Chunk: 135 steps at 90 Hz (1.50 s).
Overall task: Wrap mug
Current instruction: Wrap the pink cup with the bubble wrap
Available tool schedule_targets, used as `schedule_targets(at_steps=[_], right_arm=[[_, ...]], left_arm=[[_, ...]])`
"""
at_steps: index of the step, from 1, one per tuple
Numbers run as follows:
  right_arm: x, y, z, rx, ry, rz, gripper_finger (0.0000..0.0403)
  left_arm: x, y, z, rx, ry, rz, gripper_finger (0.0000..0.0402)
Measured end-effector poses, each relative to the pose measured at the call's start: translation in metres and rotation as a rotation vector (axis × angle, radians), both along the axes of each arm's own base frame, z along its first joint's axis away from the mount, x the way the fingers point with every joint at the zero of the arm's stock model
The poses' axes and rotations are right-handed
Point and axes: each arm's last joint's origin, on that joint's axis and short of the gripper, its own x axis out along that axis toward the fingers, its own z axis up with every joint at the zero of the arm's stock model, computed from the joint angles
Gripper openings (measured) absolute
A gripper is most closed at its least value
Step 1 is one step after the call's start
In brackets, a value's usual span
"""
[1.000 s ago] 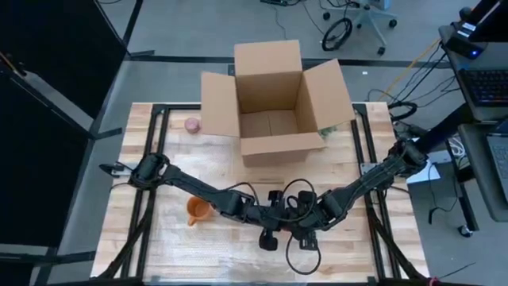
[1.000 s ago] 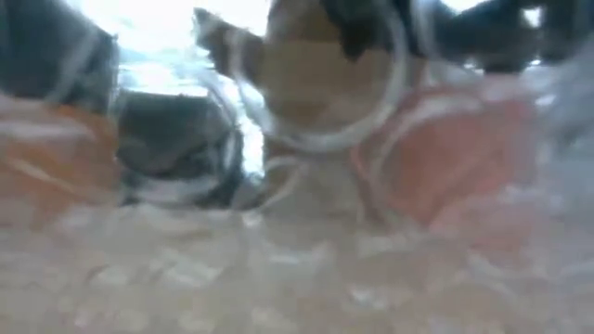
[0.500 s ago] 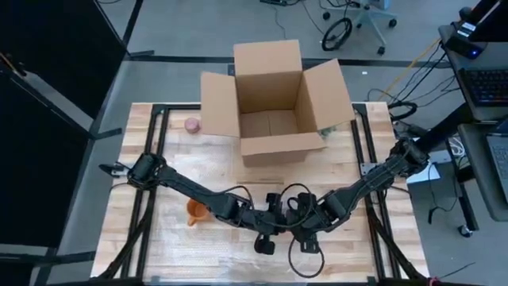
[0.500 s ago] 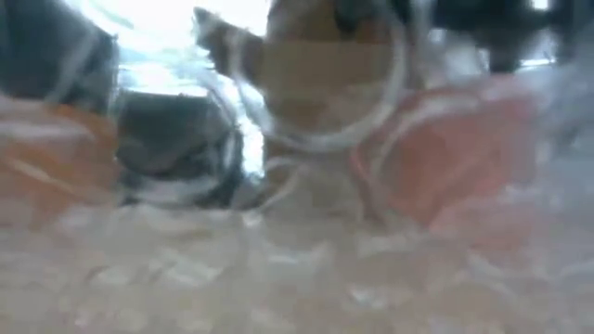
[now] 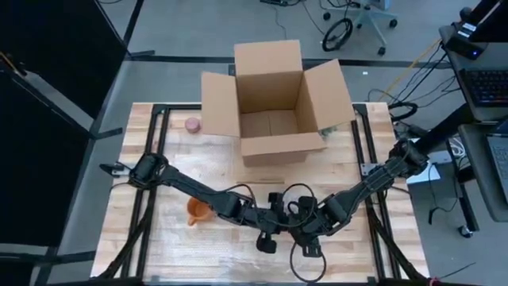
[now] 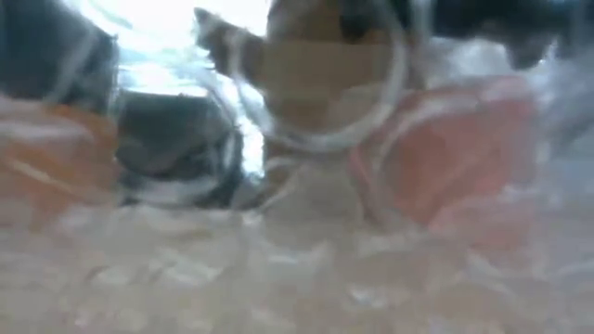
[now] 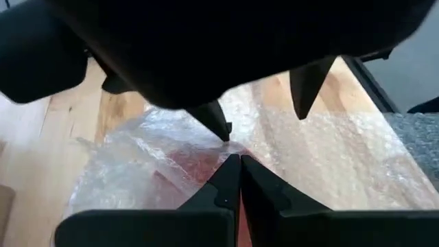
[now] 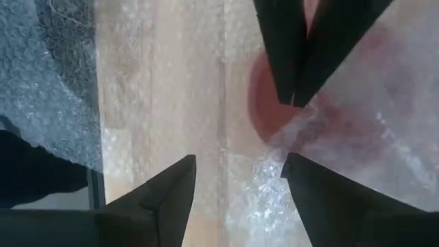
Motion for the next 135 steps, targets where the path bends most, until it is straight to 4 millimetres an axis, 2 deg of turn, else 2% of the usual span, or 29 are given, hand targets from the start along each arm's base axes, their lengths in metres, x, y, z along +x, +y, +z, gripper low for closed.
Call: schedule_targets(at_steps=[17, 23, 27, 39, 59, 69, 78, 88, 101, 125, 135], right_arm=[[-0.008, 0.005, 0.016, 0.031, -0.002, -0.014, 0.0212], [-0.009, 0.009, 0.030, 0.040, -0.081, -0.025, 0.0212], [-0.013, 0.010, 0.031, 0.030, -0.068, -0.022, 0.0212], [-0.019, 0.014, 0.020, -0.014, -0.001, -0.031, 0.0212], [-0.028, 0.009, 0.031, -0.030, -0.028, -0.082, 0.0212], [-0.035, 0.001, 0.044, -0.062, -0.089, -0.128, 0.0212], [-0.040, -0.009, 0.048, -0.181, -0.133, -0.189, 0.0212], [-0.039, -0.027, 0.052, -0.329, -0.186, -0.277, 0.0212], [-0.026, -0.052, 0.026, -0.365, -0.130, -0.360, 0.0212], [-0.014, -0.086, -0.040, -0.264, -0.046, -0.325, 0.0212], [-0.010, -0.092, -0.052, -0.195, -0.053, -0.285, 0.0212]], left_arm=[[0.000, 0.000, 0.002, 0.010, -0.009, 0.015, 0.0000], [-0.003, -0.001, -0.005, 0.032, 0.032, 0.002, 0.0000], [-0.002, -0.004, -0.009, 0.036, 0.019, 0.000, 0.0000], [-0.010, -0.010, 0.010, 0.036, -0.004, -0.017, 0.0000], [-0.019, -0.017, 0.029, 0.050, -0.038, -0.030, 0.0000], [-0.027, -0.018, 0.045, 0.043, -0.055, -0.035, 0.0000], [-0.035, -0.018, 0.062, 0.037, -0.077, -0.038, 0.0000], [-0.045, -0.017, 0.072, 0.034, -0.056, -0.025, 0.0000], [-0.058, -0.017, 0.082, 0.045, -0.024, 0.002, 0.0000], [-0.066, -0.021, 0.078, 0.042, 0.035, 0.022, 0.0000], [-0.066, -0.022, 0.077, 0.044, 0.041, 0.020, 0.0000]])
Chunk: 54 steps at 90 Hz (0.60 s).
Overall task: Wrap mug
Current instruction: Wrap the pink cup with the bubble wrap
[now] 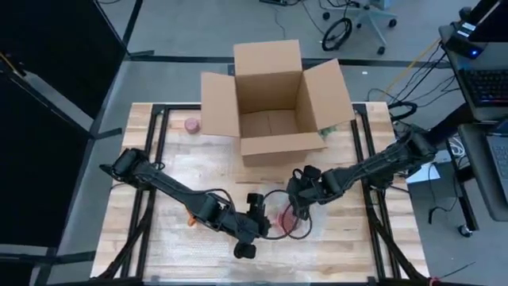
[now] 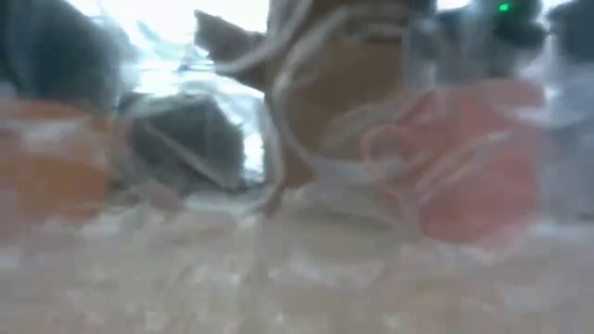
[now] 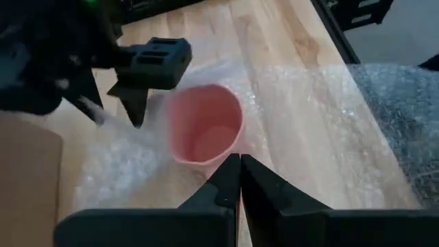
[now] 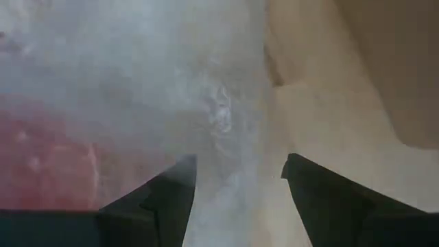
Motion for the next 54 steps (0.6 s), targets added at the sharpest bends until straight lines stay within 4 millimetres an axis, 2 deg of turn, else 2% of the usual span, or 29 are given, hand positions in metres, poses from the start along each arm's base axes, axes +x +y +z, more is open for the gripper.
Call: schedule_targets(at_steps=[8, 21, 36, 44, 54], right_arm=[[0.004, 0.001, 0.005, 0.057, 0.001, 0.038, 0.0212], [0.015, 0.012, 0.034, 0.088, -0.084, 0.128, 0.0212], [0.018, 0.028, 0.061, 0.106, -0.151, 0.194, 0.0212], [0.016, 0.037, 0.064, 0.119, -0.165, 0.208, 0.0212], [0.012, 0.047, 0.058, 0.141, -0.152, 0.180, 0.0212]], left_arm=[[0.000, 0.000, 0.000, -0.001, -0.001, 0.001, 0.0000], [0.001, -0.001, -0.003, -0.001, 0.005, 0.004, 0.0000], [0.001, 0.000, -0.004, -0.015, 0.009, 0.018, 0.0000], [0.001, 0.000, -0.004, -0.016, 0.008, 0.019, 0.0000], [0.002, -0.001, -0.006, -0.023, 0.010, 0.026, 0.0000]])
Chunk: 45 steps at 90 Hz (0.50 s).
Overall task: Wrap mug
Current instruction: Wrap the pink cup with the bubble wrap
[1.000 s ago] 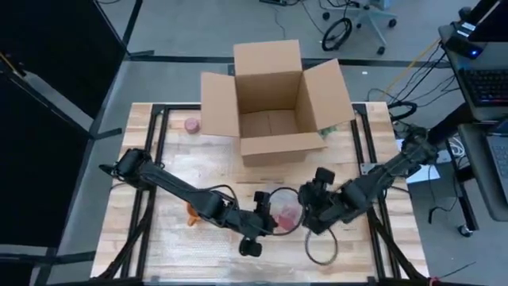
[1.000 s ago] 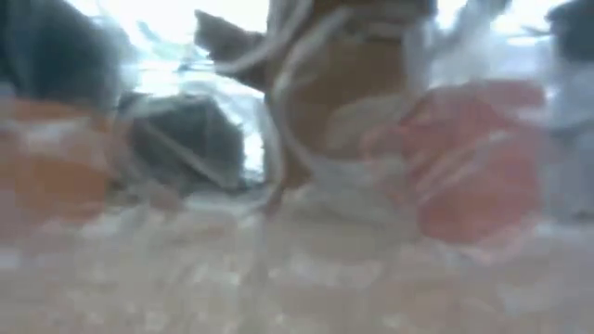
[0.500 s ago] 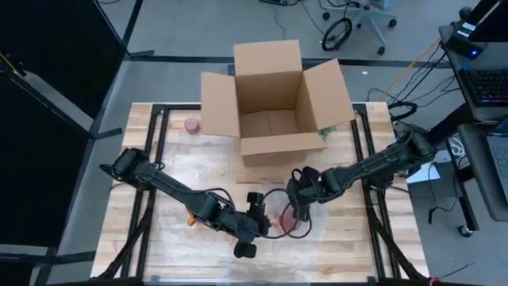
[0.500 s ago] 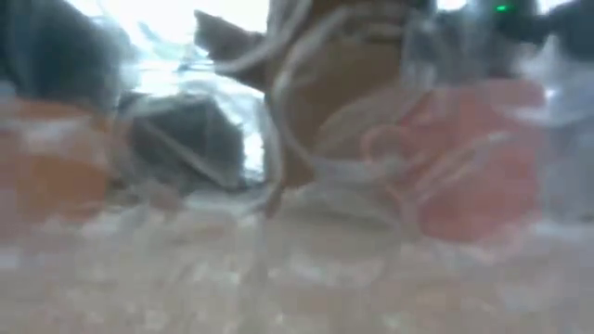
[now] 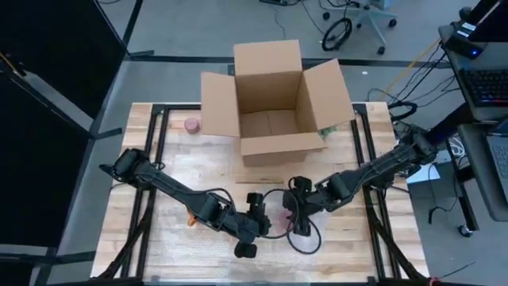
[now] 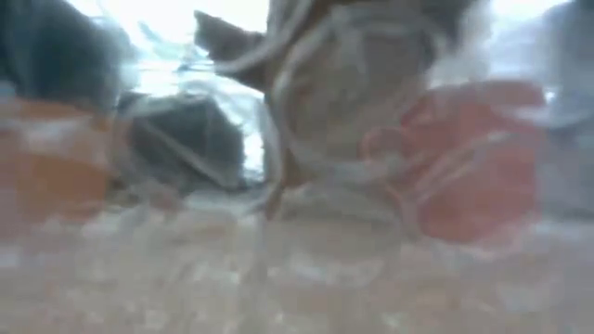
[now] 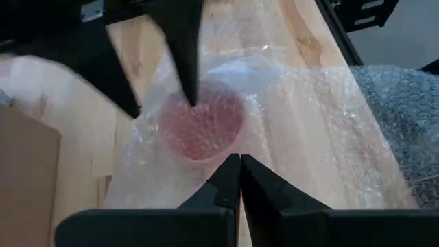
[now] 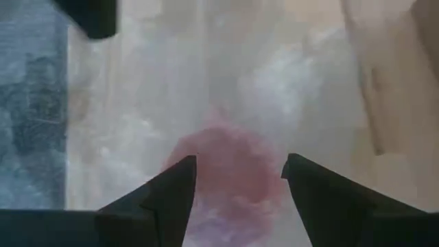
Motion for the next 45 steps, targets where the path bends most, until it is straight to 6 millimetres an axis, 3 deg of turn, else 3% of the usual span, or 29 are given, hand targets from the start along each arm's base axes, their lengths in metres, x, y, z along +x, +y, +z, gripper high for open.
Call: schedule_targets(at_steps=[22, 45], right_arm=[[-0.012, 0.000, -0.011, -0.116, 0.087, -0.122, 0.0212], [0.001, 0.006, -0.039, -0.108, 0.160, -0.102, 0.0212]], left_arm=[[0.004, -0.002, -0.009, -0.004, 0.013, 0.007, 0.0000], [0.006, -0.003, -0.013, -0.007, 0.018, 0.006, 0.0000]])
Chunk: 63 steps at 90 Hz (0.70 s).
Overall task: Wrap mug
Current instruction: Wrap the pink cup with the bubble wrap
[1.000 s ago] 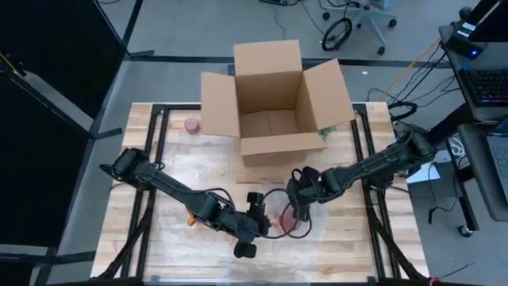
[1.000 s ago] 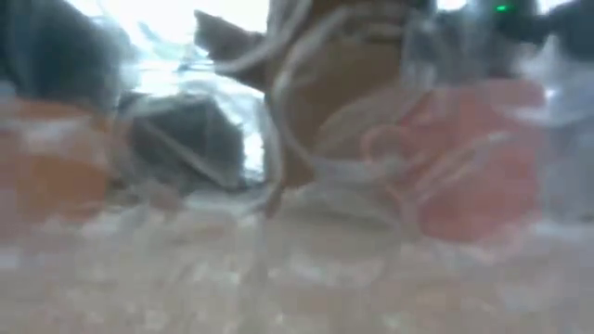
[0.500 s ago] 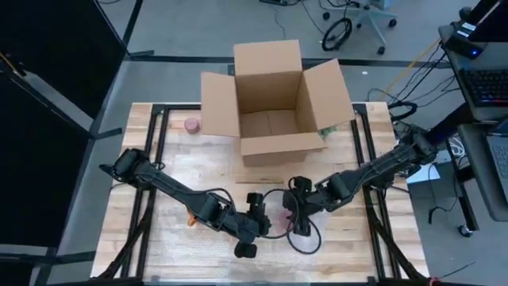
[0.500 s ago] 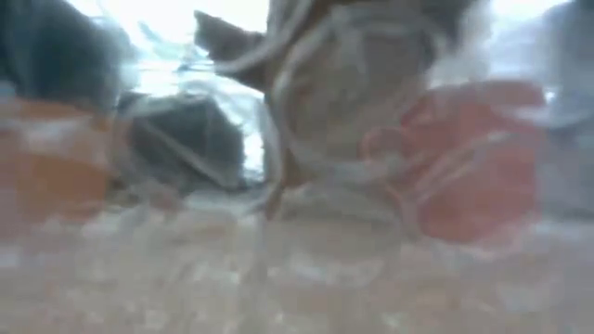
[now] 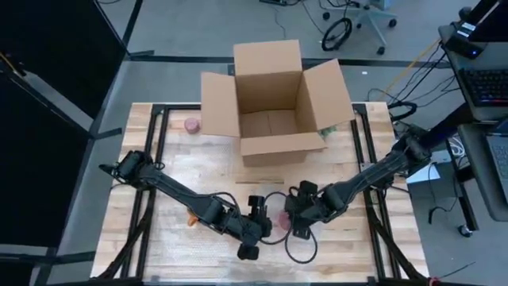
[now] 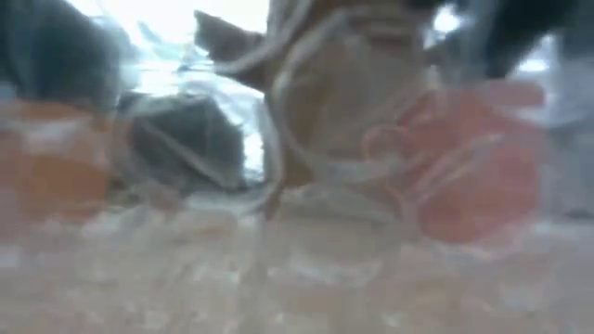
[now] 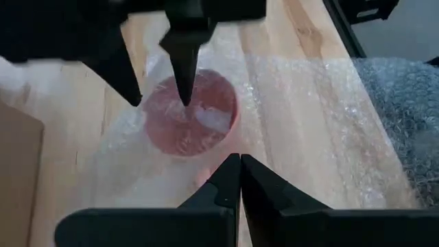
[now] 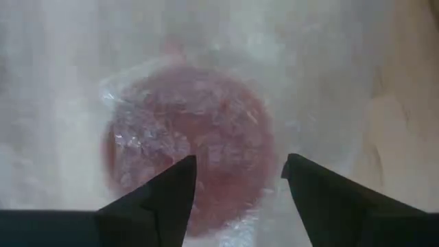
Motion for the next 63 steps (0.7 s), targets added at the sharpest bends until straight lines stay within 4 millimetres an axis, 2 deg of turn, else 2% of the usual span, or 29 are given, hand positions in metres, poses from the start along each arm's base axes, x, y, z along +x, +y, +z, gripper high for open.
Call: schedule_targets(at_steps=[18, 43, 54, 63], right_arm=[[0.010, 0.006, -0.019, -0.013, 0.018, 0.002, 0.0212], [0.024, 0.012, -0.057, -0.047, 0.106, 0.020, 0.0212], [0.027, 0.014, -0.064, -0.051, 0.105, 0.040, 0.0212], [0.028, 0.011, -0.061, -0.031, 0.104, 0.044, 0.0212]], left_arm=[[0.000, 0.000, 0.000, -0.001, -0.001, -0.002, 0.0000], [0.001, 0.000, 0.000, 0.002, -0.006, -0.006, 0.0000], [0.001, 0.000, 0.000, 0.001, -0.004, -0.009, 0.0000], [0.001, 0.000, 0.001, 0.000, -0.006, -0.009, 0.0000]])
